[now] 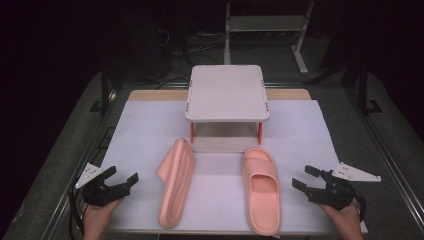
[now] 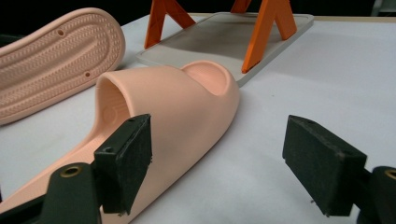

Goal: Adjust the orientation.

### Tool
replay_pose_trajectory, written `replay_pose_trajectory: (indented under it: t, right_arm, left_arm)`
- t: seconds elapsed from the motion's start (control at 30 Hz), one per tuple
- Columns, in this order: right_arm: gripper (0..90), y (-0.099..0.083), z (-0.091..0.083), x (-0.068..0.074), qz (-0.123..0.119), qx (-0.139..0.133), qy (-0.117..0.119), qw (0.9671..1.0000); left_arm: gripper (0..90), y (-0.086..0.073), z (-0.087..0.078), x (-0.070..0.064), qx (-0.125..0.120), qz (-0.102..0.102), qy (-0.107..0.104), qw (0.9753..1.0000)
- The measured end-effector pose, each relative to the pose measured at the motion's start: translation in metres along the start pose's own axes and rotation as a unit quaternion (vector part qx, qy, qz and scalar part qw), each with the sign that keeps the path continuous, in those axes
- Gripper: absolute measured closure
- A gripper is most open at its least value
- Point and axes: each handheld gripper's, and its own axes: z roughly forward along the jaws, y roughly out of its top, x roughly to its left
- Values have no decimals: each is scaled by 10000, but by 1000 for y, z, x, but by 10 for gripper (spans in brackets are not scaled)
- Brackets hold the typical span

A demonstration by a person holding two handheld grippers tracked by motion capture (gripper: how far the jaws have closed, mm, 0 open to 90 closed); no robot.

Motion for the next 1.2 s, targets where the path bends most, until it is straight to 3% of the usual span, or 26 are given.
replay_pose_trajectory:
  t: [0.33,0.63,0.97,1.2]
  right_arm:
    - [232,3,0,8,-72,-54,98,9999]
    - [231,5,3,16,-203,-66,138,9997]
    - [229,5,4,15,-169,-46,161,9997]
    - [229,5,4,16,-197,-32,181,9996]
  left_arm:
    - [54,-2,2,-9,95,107,-189,9997]
    - [56,-1,5,-19,316,465,-355,9978]
    - [58,0,14,-27,410,565,-566,9960]
    - [70,-1,15,-32,487,692,-602,9946]
